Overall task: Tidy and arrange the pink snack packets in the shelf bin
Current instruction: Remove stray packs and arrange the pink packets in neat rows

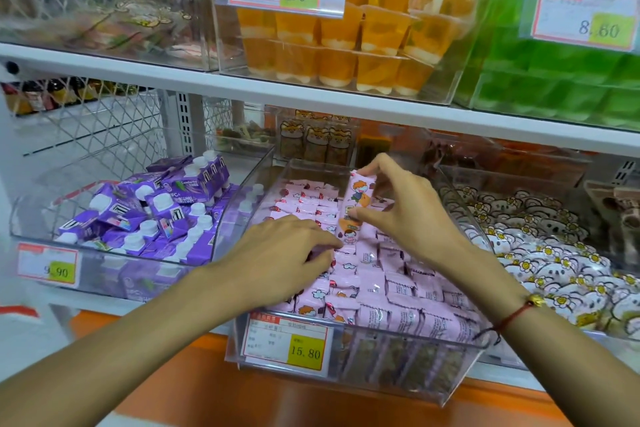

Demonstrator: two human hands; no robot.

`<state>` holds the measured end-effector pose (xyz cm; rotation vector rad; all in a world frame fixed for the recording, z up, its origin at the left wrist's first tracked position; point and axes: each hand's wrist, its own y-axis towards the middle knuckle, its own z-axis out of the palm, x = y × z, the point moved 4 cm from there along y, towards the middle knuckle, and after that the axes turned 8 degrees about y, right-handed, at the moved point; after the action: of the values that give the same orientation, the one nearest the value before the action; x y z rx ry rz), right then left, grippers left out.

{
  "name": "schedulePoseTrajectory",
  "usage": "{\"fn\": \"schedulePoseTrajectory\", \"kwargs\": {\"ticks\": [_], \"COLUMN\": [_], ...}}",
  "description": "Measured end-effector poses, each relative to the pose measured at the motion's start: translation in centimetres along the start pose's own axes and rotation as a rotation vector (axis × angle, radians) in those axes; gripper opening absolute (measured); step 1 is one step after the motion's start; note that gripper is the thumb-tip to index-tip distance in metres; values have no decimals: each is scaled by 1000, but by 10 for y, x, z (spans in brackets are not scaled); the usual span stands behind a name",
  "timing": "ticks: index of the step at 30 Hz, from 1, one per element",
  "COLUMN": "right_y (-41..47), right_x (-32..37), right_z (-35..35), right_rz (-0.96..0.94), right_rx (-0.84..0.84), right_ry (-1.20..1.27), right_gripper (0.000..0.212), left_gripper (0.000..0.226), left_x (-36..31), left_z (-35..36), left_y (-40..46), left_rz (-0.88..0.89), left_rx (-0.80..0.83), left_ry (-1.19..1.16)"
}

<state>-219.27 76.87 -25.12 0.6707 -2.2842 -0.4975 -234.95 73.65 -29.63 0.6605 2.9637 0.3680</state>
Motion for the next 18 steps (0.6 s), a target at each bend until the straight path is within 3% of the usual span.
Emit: {"fn": "schedulePoseTrajectory", "kwargs": {"ticks": [5,8,10,14,18], "right_y": [4,2,0,-5,-6], "right_x": [5,-13,-26,-34,-32], "right_z": [19,29,30,29,22], "right_rz": [-99,25,102,154,189], "right_rx": [5,131,242,432,414], "right_ry": [-203,-234,-193,-27,-1], "right_gripper": [39,26,18,27,33], "left_gripper": [36,36,36,34,39], "left_x": [0,0,1,3,5], "left_z": [0,-1,0,1,2], "left_y": [-1,-1,-2,5,22], "left_rz": [1,-6,-26,-47,4], "left_rx": [7,-6,-13,-32,38], "left_ry": [6,-9,-33,-84,-19]}}
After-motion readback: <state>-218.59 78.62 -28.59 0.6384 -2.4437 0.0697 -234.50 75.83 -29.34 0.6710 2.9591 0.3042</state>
